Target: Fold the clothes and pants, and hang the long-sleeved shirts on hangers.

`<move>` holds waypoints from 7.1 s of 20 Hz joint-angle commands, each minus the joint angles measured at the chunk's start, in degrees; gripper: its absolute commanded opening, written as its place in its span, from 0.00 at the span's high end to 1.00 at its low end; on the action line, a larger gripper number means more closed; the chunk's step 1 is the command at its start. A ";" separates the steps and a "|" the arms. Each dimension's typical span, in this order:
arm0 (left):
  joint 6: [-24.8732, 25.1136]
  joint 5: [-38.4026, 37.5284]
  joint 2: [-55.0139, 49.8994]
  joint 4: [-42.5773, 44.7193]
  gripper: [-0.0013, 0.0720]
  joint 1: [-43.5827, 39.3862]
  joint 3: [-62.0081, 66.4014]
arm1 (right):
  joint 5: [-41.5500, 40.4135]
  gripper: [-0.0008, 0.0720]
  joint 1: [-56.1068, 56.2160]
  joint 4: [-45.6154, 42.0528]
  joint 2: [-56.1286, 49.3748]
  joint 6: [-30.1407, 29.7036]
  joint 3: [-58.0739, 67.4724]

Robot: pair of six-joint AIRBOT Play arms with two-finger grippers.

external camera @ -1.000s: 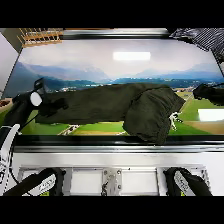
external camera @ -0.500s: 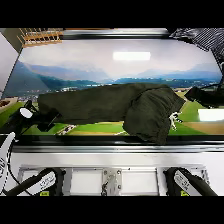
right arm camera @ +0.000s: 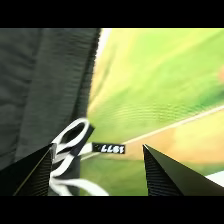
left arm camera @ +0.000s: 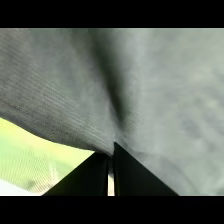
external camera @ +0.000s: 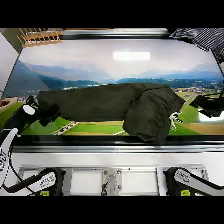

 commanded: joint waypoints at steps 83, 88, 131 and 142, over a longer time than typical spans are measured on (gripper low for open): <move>14.12 -7.32 -40.52 -33.38 0.15 -46.84 47.84 | -5.07 0.94 3.63 16.65 20.63 -2.27 1.84; 14.03 -3.58 -40.57 -34.93 0.15 -48.19 47.84 | -9.11 0.94 3.63 20.63 22.16 -2.08 1.90; 13.20 -18.88 -51.34 -31.28 0.97 -50.73 66.05 | -13.27 0.09 -12.39 17.29 -12.07 -9.86 -8.87; 20.44 -28.39 -39.93 -22.14 0.97 -41.77 66.05 | -1.40 0.94 -4.44 19.28 4.85 -16.11 -6.10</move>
